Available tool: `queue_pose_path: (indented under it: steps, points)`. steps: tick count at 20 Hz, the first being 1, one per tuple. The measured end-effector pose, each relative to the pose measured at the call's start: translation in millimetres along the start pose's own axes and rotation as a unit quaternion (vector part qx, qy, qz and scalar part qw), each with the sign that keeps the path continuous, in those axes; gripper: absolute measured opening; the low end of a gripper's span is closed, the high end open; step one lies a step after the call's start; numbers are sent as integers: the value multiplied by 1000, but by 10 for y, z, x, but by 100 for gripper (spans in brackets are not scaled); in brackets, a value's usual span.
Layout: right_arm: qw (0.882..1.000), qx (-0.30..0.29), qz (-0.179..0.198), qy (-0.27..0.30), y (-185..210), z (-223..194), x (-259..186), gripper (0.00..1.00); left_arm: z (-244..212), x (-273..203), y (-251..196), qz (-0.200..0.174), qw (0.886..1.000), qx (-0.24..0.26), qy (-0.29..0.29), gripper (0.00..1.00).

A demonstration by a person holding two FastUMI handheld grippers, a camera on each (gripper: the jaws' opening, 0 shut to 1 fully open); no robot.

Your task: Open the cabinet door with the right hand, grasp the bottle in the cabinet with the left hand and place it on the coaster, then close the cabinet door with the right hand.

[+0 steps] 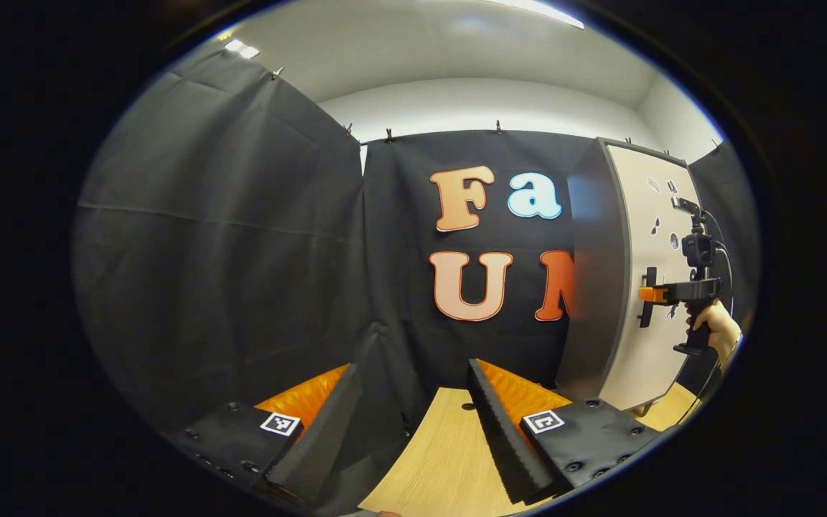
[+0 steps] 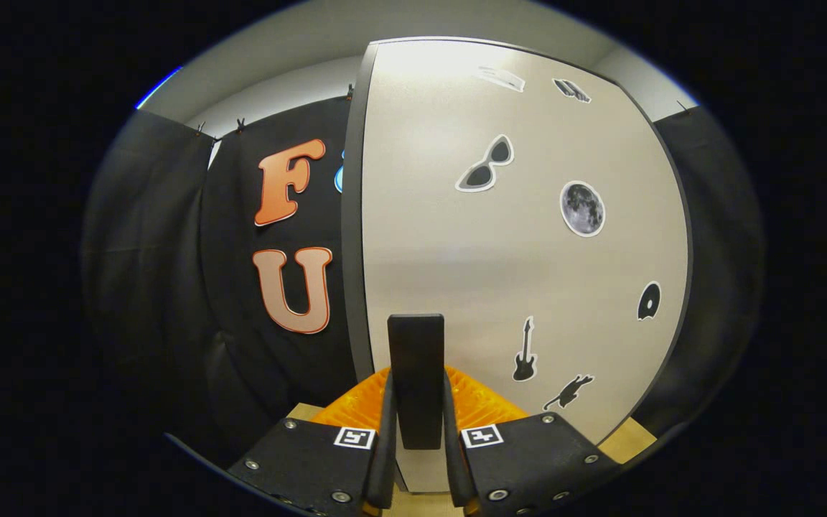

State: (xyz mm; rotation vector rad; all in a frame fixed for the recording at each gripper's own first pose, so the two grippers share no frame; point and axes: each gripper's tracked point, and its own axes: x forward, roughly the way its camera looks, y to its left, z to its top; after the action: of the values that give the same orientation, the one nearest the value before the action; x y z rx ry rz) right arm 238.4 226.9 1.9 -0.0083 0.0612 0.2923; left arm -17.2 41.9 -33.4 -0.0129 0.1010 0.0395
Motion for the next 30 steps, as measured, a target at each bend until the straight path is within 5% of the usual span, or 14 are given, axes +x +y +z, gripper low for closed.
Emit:
queue_pose_path:
  steps: [6,15,30]
  points:
    - [999,-3,37,-1,38,10,-300,27,-23,136,-130,-10,1000,-1,5,95]
    - [998,-3,61,-3,-441,-119,-1502,27,-18,270,-626,-50,999,-1,7,95]
    - [997,8,79,7,-894,-42,-1947,26,-59,301,-1966,-135,991,-18,10,97]
